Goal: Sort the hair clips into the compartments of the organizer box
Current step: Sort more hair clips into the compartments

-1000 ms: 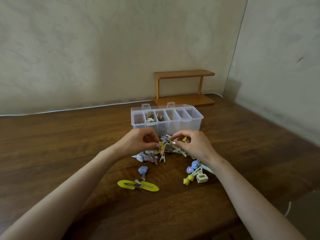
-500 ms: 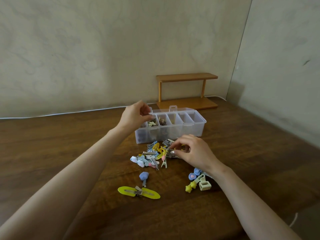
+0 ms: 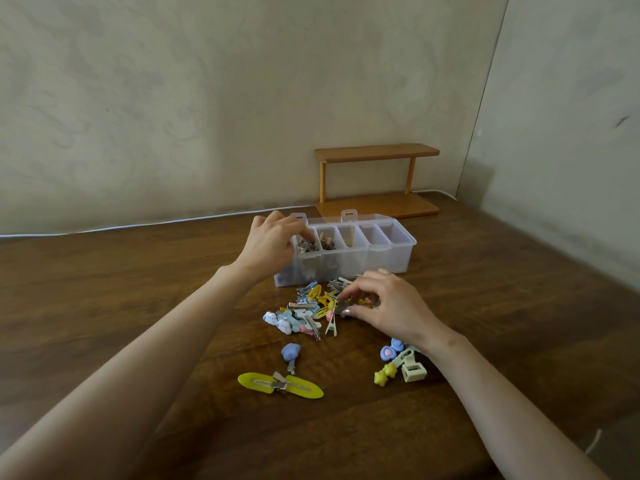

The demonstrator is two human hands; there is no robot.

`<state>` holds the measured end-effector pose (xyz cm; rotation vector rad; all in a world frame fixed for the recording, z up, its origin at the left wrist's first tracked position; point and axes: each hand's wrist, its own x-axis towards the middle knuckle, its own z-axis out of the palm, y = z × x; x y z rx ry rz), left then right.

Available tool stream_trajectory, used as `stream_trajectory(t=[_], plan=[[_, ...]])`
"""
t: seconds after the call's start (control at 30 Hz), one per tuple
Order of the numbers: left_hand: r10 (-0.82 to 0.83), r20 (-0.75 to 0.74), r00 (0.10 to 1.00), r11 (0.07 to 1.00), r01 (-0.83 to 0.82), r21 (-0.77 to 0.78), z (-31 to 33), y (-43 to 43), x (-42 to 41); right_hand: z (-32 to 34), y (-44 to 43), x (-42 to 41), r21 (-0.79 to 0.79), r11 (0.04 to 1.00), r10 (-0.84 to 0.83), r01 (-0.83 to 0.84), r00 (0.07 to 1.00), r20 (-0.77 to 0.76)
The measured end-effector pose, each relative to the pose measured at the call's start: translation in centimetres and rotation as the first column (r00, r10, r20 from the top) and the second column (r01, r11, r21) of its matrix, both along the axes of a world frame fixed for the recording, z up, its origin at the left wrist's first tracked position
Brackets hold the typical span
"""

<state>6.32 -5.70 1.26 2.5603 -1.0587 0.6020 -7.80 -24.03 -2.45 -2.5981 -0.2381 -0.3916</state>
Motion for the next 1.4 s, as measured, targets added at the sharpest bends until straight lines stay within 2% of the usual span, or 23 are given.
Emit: stream_trajectory(t=[0.17,0.3,0.5,0.67,0.83,0.93,1.03,1.2,1.4], plan=[[0.042,0.057,0.997,0.999,-0.043,0.016,0.7,0.4,-0.1,0.1,0.1,0.0,0.008,1.000,0.000,0.000,1.000,-0.002],[0.012,0.080,0.997,1.000,-0.013,0.011,0.1,0.5,-0.2,0.2,0.1,-0.2,0.014,1.000,0.000,-0.001,1.000,0.006],[-0.004,0.024,1.000,0.985,0.000,0.172,0.4,0.2,0.0,0.1,0.2,-0.1,0.011,1.000,0.015,-0.015,1.000,0.006],[0.013,0.014,1.000,0.996,-0.014,0.091,0.6,-0.1,-0.3,0.1,0.2,-0.1,0.026,0.999,0.022,-0.023,1.000,0.022],[0.021,-0.032,0.999,0.994,-0.018,0.109,0.7,0.4,0.0,0.0,0.2,-0.1,0.031,0.999,0.017,-0.019,0.999,0.042],[0.021,0.002,1.000,0.999,-0.021,0.044,0.8,0.7,0.1,0.0,0.3,-0.1,0.084,0.996,0.009,-0.014,0.998,0.063],[0.029,0.039,0.999,1.000,-0.028,-0.006,0.3,0.9,-0.1,0.2,0.4,-0.3,0.227,0.974,-0.027,0.006,0.995,0.091],[0.089,-0.074,0.993,0.964,-0.105,-0.246,-0.3,1.4,-0.3,1.9,0.9,-0.1,0.304,0.953,-0.029,-0.003,0.994,0.101],[0.066,-0.137,0.988,0.931,-0.110,-0.349,-0.4,1.5,-0.4,4.8,2.1,4.6,0.312,0.950,-0.074,0.033,0.990,0.122]])
